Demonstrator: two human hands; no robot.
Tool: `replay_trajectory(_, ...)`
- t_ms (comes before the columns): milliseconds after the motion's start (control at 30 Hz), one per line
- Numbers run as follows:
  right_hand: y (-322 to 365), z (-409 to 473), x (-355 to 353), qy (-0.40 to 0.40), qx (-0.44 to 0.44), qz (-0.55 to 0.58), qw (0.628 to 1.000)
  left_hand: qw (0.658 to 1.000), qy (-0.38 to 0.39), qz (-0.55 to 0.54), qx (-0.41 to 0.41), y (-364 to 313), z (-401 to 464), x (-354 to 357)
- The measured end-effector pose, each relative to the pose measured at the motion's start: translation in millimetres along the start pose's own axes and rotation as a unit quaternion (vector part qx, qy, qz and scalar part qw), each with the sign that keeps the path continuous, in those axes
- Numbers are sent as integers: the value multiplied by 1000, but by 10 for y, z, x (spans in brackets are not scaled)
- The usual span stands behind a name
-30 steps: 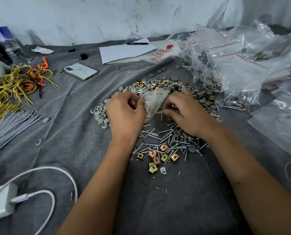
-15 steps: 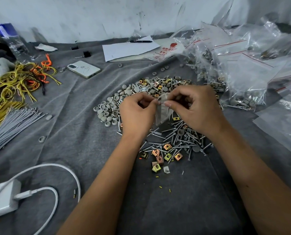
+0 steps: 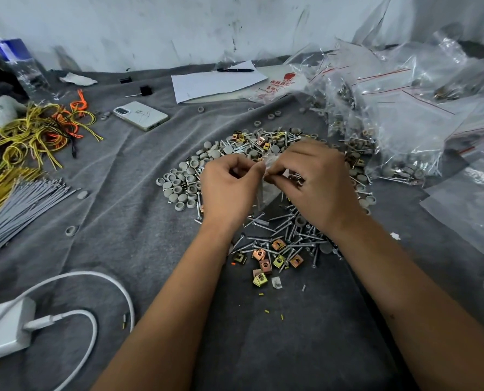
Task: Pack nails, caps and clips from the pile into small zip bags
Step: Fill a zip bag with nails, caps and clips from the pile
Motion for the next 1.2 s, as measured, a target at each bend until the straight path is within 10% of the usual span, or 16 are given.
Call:
replay_trajectory(367,-9,-13,5,-16,15,40,999,996,-74,-33,-23,111,120,-112)
replay_trajectory(600,109,-55,85,251,7,77,965,992,-109,-55,-37,215,222,-180)
replay_trajectory(800,105,-58,128,326,30,45,944,993,-109,-35,-26,215,232,-167)
replay_trajectory(1200,34,-22,22,179,97,155,967,993,-104,-35,-35,216,224,-178)
Point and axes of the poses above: each hand's wrist, its own z-axis towards the middle knuckle, its own x-axis out of the palm, y = z × x, the point moved 1 cm from there along z, towards the middle knuckle, and after that the axes turned 1 degree about -x, right-handed, at the moved point
